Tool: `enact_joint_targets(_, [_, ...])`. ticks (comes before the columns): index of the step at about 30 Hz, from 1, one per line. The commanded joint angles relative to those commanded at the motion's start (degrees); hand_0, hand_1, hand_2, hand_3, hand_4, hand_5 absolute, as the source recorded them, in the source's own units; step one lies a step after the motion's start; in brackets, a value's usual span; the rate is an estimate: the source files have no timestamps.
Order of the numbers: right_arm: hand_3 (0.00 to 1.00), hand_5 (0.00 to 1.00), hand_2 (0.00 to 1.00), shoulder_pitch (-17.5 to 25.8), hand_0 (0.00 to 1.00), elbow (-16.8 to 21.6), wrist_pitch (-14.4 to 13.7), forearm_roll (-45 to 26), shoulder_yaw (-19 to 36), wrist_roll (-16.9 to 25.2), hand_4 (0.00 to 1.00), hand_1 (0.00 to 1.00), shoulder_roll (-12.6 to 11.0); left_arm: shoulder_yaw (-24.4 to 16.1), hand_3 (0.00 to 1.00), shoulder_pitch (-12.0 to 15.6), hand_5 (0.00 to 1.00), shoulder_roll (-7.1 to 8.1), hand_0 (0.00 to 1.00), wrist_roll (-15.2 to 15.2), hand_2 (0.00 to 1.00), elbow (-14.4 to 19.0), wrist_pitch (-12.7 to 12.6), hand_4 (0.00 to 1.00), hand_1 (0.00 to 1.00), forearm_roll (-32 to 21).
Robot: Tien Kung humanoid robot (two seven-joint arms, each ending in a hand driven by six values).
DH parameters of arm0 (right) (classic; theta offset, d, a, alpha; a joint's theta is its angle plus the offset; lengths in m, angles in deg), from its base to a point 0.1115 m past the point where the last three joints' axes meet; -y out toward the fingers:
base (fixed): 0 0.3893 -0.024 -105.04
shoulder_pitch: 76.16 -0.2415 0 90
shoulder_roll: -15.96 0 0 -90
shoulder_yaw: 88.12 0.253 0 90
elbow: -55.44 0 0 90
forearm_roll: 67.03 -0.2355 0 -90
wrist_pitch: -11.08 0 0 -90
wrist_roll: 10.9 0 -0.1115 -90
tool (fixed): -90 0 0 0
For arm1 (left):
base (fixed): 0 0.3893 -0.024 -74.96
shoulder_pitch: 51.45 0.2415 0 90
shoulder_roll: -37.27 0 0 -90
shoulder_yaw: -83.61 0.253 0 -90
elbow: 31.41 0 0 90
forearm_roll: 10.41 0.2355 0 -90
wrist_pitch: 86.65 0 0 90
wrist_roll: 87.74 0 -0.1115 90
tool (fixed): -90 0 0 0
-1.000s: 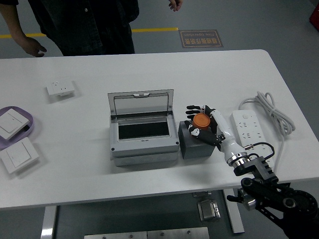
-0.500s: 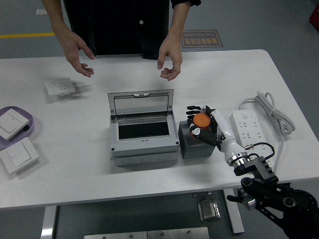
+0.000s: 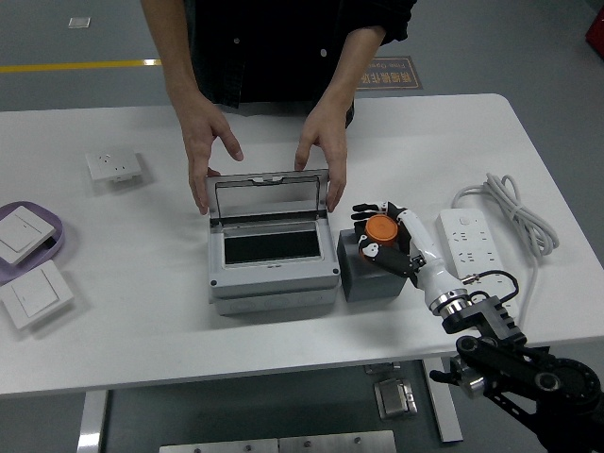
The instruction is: Pick up the cylinder from the cube,place it in the box,flap close box
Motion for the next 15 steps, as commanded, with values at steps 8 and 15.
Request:
enact_joint_targets(8, [0.494,0.002,0.528,0.4,0.698,0.7,-0.2,-0.1,0.0,0.2,0.002,0.582,0.1,0.6,0.628,0.2,0.341,-0.22,0.636,0.5,0.543,0.1,-0.5,0.701,0.621,-0.6])
enact_joint_targets(15, [0.358,0.002,0.446,0.4,0.524,2.9,-2.0,-0.3,0.5,1.4,0.002,0.480,0.4,0.4,0.626,0.3,0.339,-0.09,0.637,0.6,0.543,0.1,-0.7,0.700,0.621,-0.5])
